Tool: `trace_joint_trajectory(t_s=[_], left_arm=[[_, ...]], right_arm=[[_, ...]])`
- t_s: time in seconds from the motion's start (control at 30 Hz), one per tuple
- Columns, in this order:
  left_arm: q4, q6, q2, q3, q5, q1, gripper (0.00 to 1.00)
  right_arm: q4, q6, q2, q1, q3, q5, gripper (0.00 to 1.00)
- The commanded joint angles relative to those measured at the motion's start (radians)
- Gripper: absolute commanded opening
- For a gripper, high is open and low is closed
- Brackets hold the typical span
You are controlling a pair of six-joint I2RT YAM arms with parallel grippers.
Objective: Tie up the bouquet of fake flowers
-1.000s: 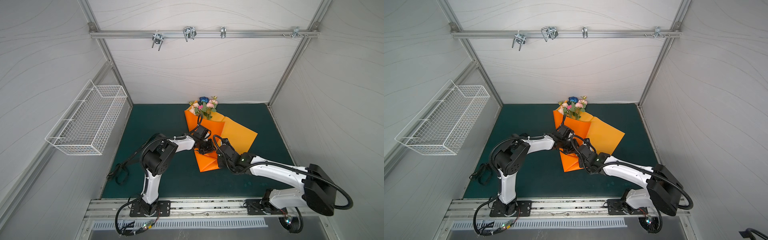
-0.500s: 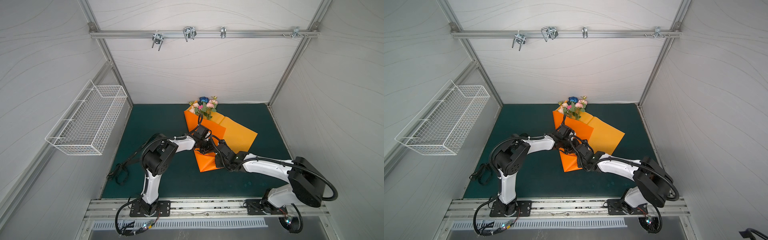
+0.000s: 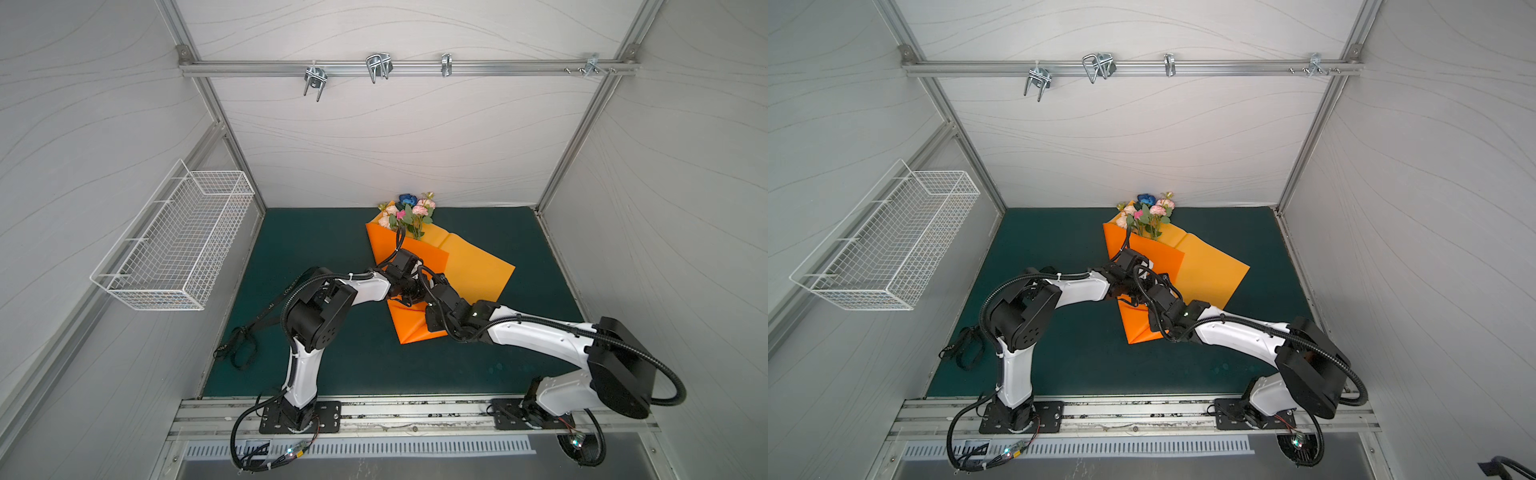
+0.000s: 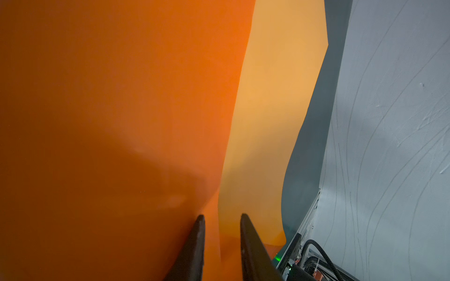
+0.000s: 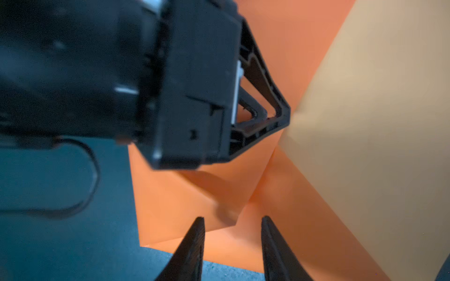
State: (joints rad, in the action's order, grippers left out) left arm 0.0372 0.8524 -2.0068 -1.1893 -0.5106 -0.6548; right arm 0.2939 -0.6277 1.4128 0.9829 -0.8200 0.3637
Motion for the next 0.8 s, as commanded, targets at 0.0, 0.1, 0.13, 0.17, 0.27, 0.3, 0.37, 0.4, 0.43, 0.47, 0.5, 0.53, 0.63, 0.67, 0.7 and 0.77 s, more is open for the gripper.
trace_joint_trajectory(t_s=[0.0,0.1,0.13,0.17,0.27,0.3,0.37,0.4,0.43,0.47,0.5,0.53,0.63,0.67,0.7,0.77], left_arm=[[0.058,0.013,-0.026,0.007,-0.004,-0.002,0.25],[0.051,0.004,-0.023,0.011,-0.006,-0.001,0.24],[0.054,0.004,-0.022,0.012,-0.009,-0.001,0.23],[0.066,0.005,-0.022,0.018,-0.014,0.001,0.22],[0.092,0.005,-0.025,0.028,-0.024,0.001,0.21],[0.102,0.003,-0.026,0.032,-0.028,0.003,0.2],[0.145,0.005,-0.027,0.046,-0.045,0.006,0.19],[0.151,0.003,-0.028,0.051,-0.045,0.006,0.19],[0.149,-0.006,-0.032,0.047,-0.05,0.007,0.19],[0.148,-0.016,-0.036,0.044,-0.057,0.007,0.18],[0.151,-0.022,-0.038,0.043,-0.064,0.007,0.18],[0.155,-0.025,-0.041,0.045,-0.067,0.007,0.18],[0.173,-0.027,-0.05,0.045,-0.088,0.007,0.18],[0.174,-0.028,-0.053,0.043,-0.091,0.008,0.18],[0.171,-0.031,-0.054,0.043,-0.089,0.007,0.18],[0.157,-0.044,-0.053,0.043,-0.079,0.008,0.18]], right_arm=[[0.019,0.024,0.011,0.007,-0.009,0.036,0.42],[-0.019,0.013,0.003,-0.006,0.016,0.008,0.44],[-0.033,0.007,-0.005,-0.017,0.027,-0.014,0.45],[-0.049,-0.003,-0.014,-0.033,0.042,-0.042,0.45],[-0.092,-0.052,-0.047,-0.087,0.082,-0.158,0.45],[-0.098,-0.074,-0.062,-0.105,0.096,-0.201,0.45],[-0.096,-0.103,-0.088,-0.139,0.11,-0.27,0.46],[-0.113,-0.102,-0.107,-0.153,0.123,-0.311,0.47],[-0.128,-0.101,-0.121,-0.162,0.132,-0.345,0.49],[-0.131,-0.108,-0.137,-0.168,0.137,-0.363,0.5],[-0.127,-0.117,-0.148,-0.179,0.139,-0.377,0.51],[-0.124,-0.124,-0.153,-0.19,0.14,-0.395,0.51],[-0.139,-0.147,-0.141,-0.218,0.151,-0.461,0.51],[-0.149,-0.151,-0.129,-0.224,0.153,-0.478,0.5],[-0.156,-0.152,-0.115,-0.227,0.151,-0.494,0.5],[-0.162,-0.155,-0.086,-0.228,0.143,-0.508,0.49]])
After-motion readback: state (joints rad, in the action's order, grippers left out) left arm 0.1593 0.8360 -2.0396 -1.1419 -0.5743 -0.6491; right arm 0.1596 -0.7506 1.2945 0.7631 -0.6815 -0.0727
